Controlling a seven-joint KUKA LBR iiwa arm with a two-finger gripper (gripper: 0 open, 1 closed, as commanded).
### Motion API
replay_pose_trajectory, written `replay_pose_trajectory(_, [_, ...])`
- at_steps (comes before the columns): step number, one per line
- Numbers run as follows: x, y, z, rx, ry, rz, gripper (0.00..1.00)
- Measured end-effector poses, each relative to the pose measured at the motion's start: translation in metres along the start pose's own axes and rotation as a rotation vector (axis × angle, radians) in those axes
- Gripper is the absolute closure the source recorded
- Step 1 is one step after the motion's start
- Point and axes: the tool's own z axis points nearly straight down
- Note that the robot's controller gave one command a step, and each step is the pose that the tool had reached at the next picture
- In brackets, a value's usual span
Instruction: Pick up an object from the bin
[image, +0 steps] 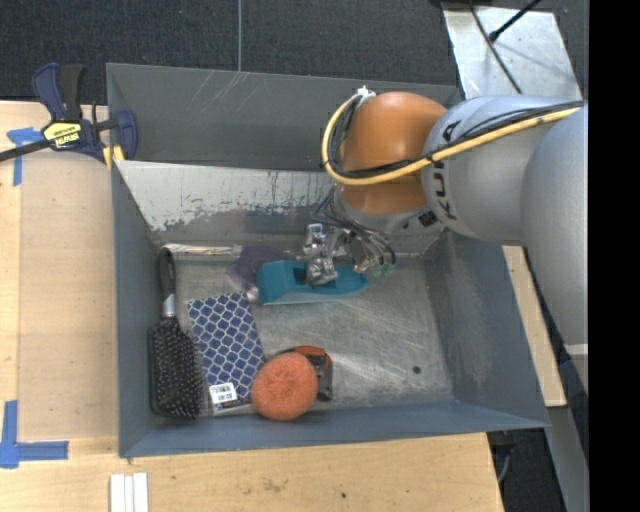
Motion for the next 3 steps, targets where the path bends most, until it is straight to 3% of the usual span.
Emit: replay_pose_trajectory(3, [0.0, -0.0001, 0.0, 0.0, 0.0, 0.002, 1.0])
